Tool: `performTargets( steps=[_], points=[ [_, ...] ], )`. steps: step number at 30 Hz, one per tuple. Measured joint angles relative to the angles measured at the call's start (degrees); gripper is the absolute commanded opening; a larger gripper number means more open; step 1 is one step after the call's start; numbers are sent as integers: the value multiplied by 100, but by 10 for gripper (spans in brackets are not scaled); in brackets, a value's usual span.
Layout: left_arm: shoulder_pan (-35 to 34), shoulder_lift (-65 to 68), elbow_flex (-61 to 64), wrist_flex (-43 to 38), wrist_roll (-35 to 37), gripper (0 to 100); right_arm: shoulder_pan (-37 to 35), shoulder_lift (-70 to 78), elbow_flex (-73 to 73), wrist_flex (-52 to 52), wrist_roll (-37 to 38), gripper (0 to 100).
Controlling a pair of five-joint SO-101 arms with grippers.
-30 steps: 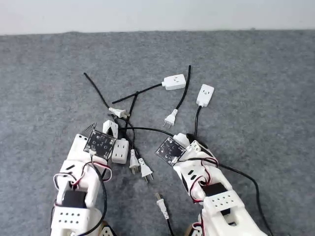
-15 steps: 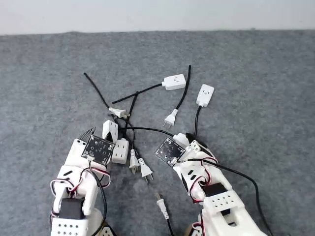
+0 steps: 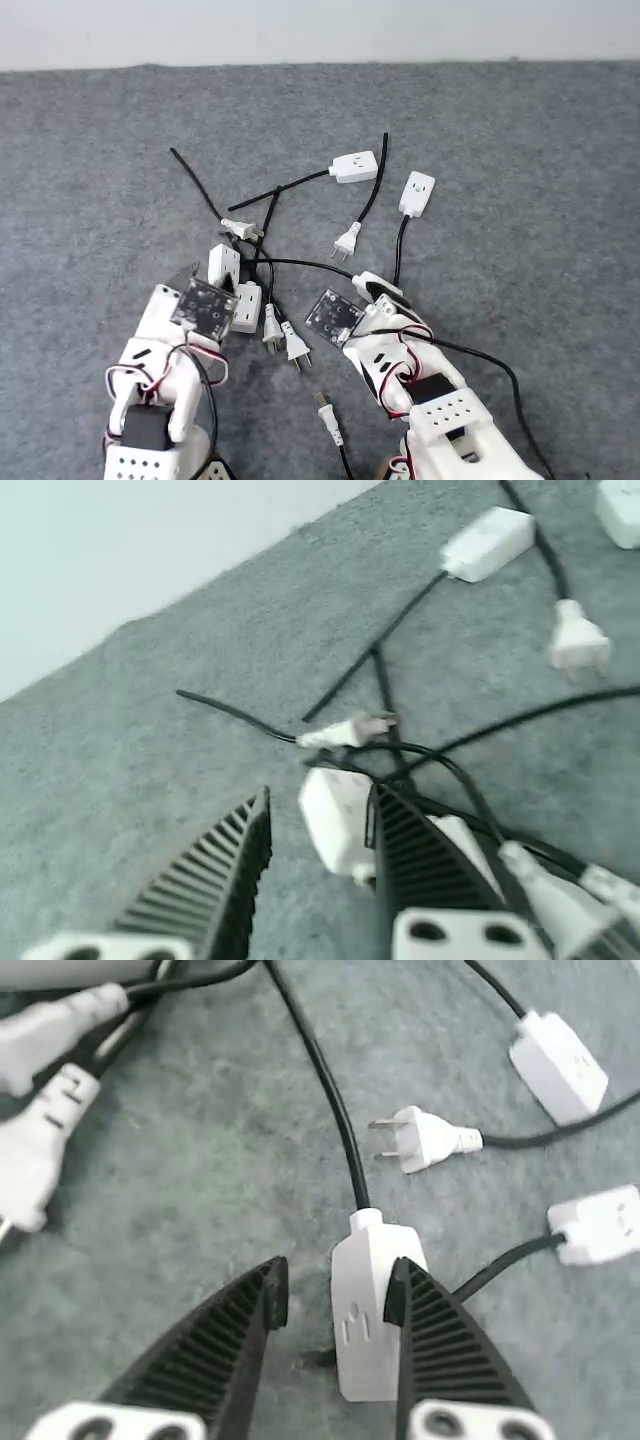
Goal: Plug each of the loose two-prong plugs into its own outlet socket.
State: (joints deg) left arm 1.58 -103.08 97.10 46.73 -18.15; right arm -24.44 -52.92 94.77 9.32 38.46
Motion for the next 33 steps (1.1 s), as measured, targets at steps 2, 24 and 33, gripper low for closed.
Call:
performTargets(
  steps=[2, 24, 33],
  points=[
    [255, 0, 0, 211, 0, 159, 0, -44, 0, 0, -431, 154],
    [800, 0, 0, 554, 0, 159, 290, -3349, 114, 2040, -3007, 154],
    [800, 0, 0, 554, 0, 159, -176, -4879, 105, 3982, -3024, 156]
  ],
)
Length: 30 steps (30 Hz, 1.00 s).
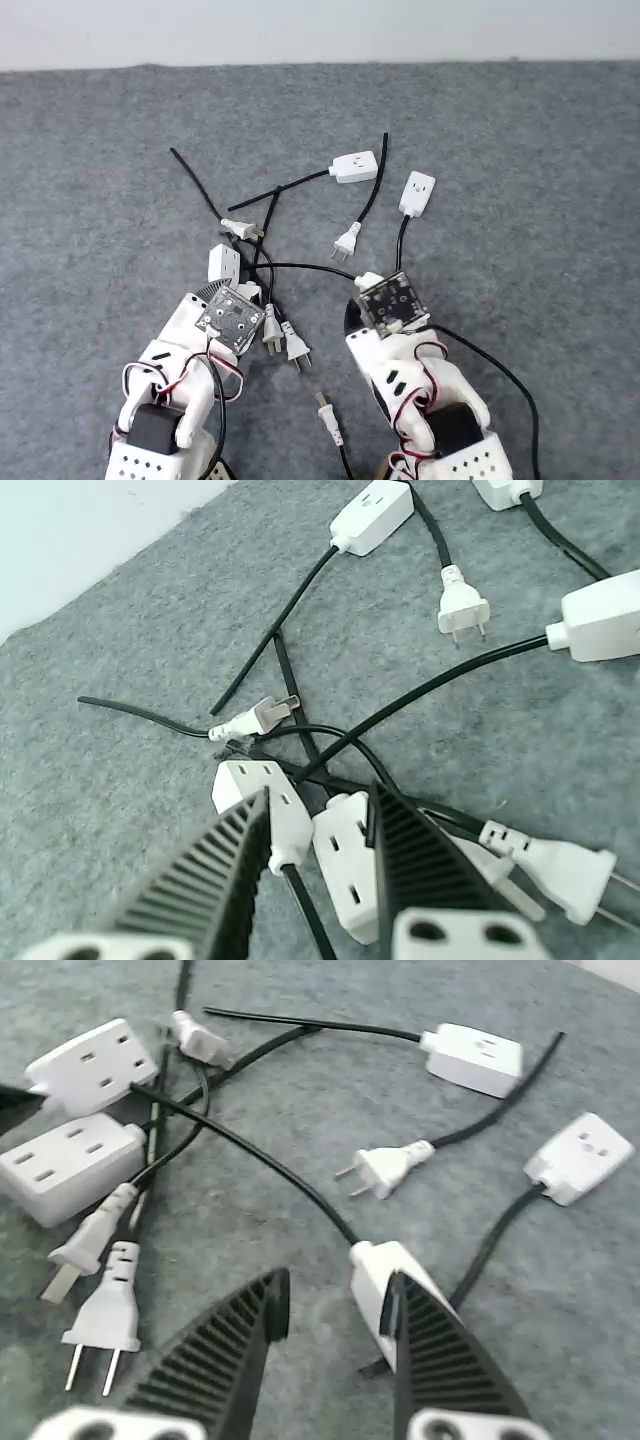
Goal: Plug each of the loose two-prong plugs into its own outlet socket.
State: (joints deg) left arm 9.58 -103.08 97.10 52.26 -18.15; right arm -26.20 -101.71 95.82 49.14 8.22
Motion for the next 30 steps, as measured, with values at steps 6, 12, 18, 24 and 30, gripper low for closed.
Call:
performTargets(
  steps=[6, 12, 18, 24, 30],
  points=[
    [-202, 0, 0, 35, 0, 159, -105, 35, 0, 123, 0, 157],
    [-264, 0, 0, 246, 0, 159, -176, 35, 0, 853, 0, 157],
    [-264, 0, 0, 1090, 0, 159, -185, 35, 0, 1741, 0, 155],
    [-264, 0, 0, 1134, 0, 159, -185, 35, 0, 1846, 0, 155],
    [-264, 0, 0, 985, 0, 159, -185, 35, 0, 1846, 26, 157]
  ],
)
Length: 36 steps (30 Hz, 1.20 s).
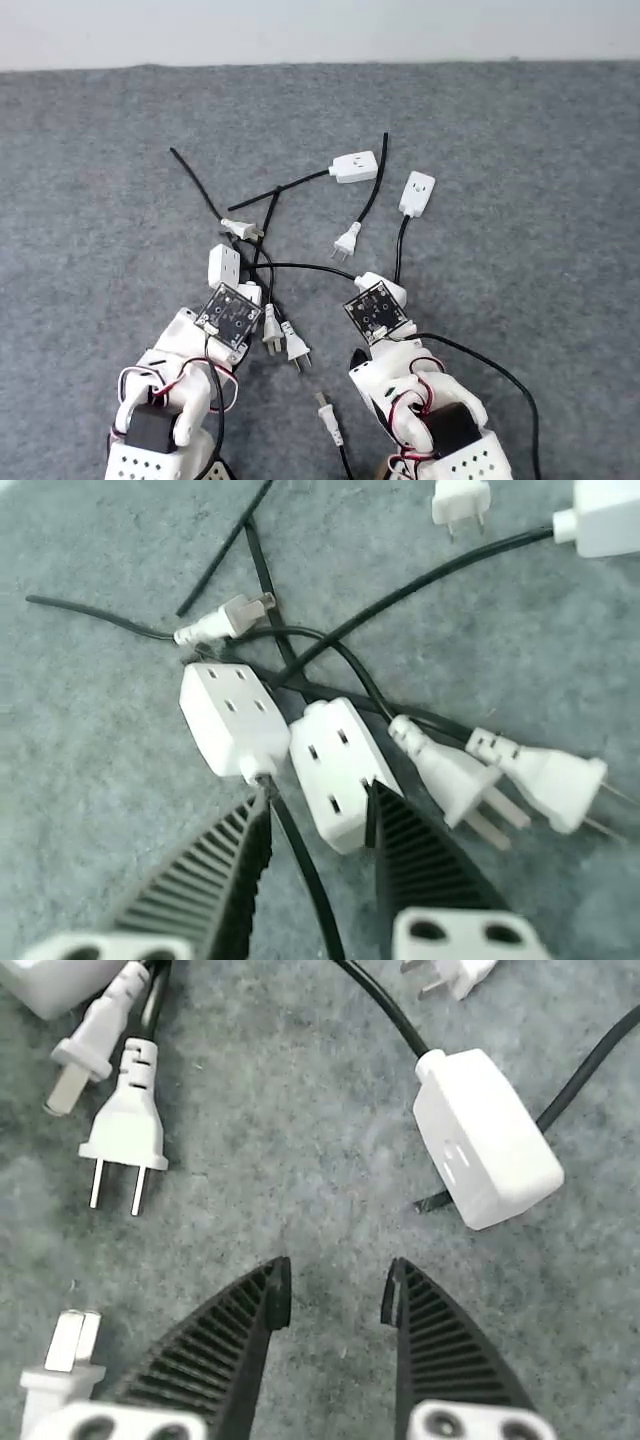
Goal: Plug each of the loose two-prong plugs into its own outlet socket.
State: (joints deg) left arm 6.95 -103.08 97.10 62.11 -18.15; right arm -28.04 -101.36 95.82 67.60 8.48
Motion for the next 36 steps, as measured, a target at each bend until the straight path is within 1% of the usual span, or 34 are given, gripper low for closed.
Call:
performTargets(
  steps=[2, 3, 7, 9, 11, 14, 16, 19, 22, 27, 31, 36],
  points=[
    [0, 0, 0, -246, 0, 159, 97, 0, 0, -158, 325, 156],
    [0, 0, 0, -396, 0, 159, 255, 0, 0, -299, 580, 156],
    [-176, 0, -18, -853, 0, 160, 1160, 26, 0, -1037, 1767, 158],
    [-404, 0, -79, -870, 0, 160, 1574, 44, 9, -1196, 2075, 158],
    [-703, 0, -273, -870, 18, 164, 1697, 53, 9, -1231, 2075, 158],
    [-993, 0, -563, -791, 343, 216, 1802, 53, 9, -1266, 1969, 157],
    [-1029, 0, -712, -695, 554, 240, 1829, 53, 9, -1266, 1925, 155],
    [-1064, 0, -756, -589, 738, 239, 1987, 53, 0, -1169, 1925, 155],
    [-1064, 0, -774, -580, 782, 239, 2286, 53, -35, -1125, 1916, 158],
    [-1064, 105, -774, -607, 791, 239, 2330, 53, -35, -1125, 1916, 158],
    [-1064, 1046, -879, -1055, 826, 239, 2303, 53, -35, -1125, 1925, 158],
    [-1064, 3165, -1565, -1688, 826, 239, 2303, 53, -35, -1125, 1925, 158]
  ],
)
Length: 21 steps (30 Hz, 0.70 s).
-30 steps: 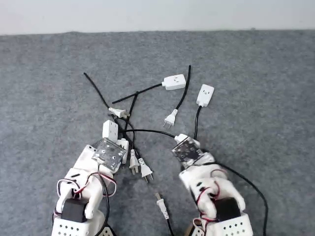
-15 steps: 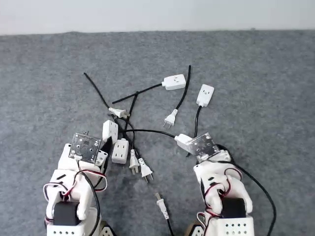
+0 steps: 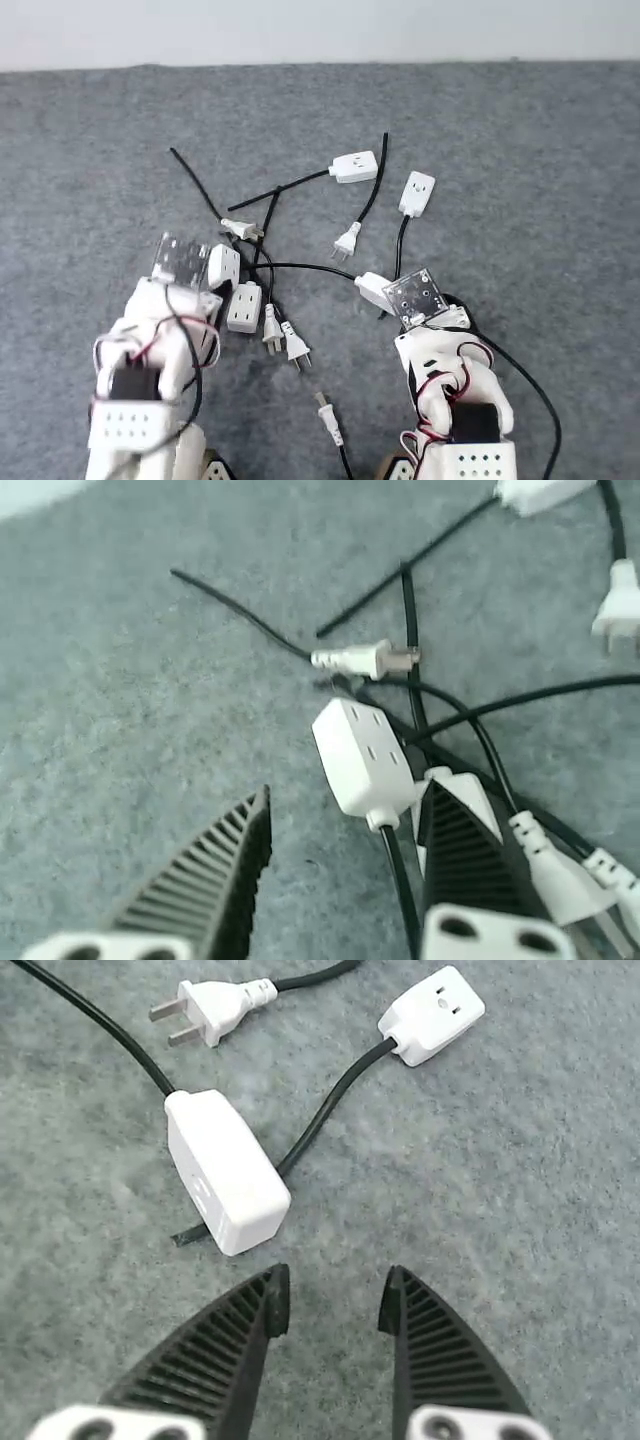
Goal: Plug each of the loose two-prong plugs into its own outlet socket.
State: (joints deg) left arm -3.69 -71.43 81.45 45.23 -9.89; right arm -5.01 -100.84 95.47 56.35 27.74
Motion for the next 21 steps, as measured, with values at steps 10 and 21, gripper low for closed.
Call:
performTargets(
  steps=[10, 21],
  points=[
    [-35, 4396, -1697, -510, 158, 239, -53, 404, -949, 686, -9, 158],
    [-316, 5134, -2145, -510, 492, 239, -1081, 3982, -2971, 607, 0, 158]
  ],
)
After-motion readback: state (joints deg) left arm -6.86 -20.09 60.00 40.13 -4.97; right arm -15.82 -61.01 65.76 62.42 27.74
